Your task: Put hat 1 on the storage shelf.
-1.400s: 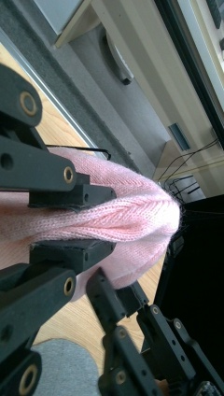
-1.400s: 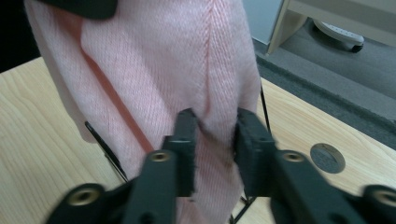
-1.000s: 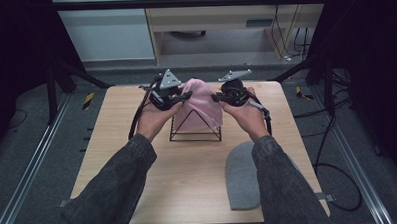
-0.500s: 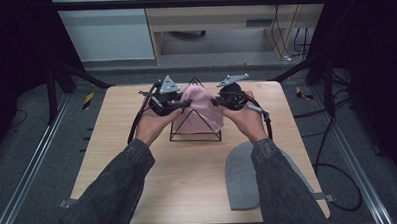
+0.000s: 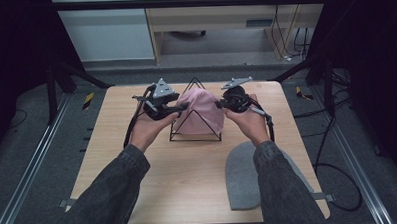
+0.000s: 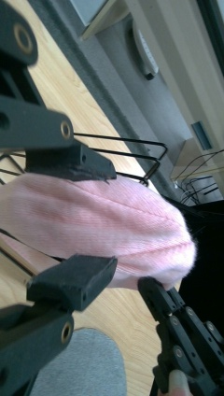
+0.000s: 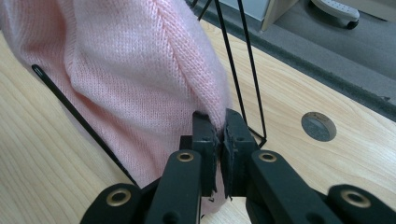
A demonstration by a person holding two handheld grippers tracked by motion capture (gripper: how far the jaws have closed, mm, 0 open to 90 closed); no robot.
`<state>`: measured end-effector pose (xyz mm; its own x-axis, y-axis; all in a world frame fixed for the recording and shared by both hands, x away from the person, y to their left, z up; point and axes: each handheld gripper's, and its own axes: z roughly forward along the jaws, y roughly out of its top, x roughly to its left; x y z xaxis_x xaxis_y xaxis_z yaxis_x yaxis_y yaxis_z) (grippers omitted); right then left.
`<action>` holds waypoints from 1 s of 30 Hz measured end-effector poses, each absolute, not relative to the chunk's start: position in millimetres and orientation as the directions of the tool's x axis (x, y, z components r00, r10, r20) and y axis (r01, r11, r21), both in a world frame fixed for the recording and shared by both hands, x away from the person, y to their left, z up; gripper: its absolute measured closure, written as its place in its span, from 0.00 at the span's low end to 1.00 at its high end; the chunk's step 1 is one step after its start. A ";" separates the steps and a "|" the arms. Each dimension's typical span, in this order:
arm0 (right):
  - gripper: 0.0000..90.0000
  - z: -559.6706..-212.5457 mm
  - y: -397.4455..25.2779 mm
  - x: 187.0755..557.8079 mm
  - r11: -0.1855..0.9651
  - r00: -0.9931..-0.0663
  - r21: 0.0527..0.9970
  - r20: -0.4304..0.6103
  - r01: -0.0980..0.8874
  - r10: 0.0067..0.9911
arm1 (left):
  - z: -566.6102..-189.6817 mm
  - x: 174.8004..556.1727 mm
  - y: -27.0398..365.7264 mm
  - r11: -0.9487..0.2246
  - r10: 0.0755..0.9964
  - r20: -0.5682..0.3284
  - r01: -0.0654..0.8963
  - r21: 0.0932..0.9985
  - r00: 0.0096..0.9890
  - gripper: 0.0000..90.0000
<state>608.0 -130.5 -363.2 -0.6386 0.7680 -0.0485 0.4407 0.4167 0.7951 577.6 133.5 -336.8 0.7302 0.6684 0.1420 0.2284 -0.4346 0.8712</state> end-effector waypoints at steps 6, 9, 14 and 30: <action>0.95 -364.1 -130.0 608.8 0.417 -0.642 0.793 -0.044 0.444 0.766 | -345.5 575.6 138.4 -0.464 0.655 0.153 0.234 0.854 0.740 0.61; 0.95 -364.0 -131.1 608.8 0.413 -0.640 0.794 -0.040 0.445 0.767 | -347.7 574.2 139.7 -0.457 0.653 0.145 0.234 0.858 0.743 0.60; 0.95 -363.8 -131.2 608.5 0.415 -0.642 0.794 -0.041 0.444 0.765 | -350.7 572.9 137.3 -0.462 0.642 0.140 0.234 0.855 0.754 0.60; 0.95 -362.9 -133.4 603.9 0.432 -0.654 0.791 -0.053 0.434 0.754 | -359.9 581.3 129.3 -0.530 0.657 0.199 0.259 0.807 0.727 0.98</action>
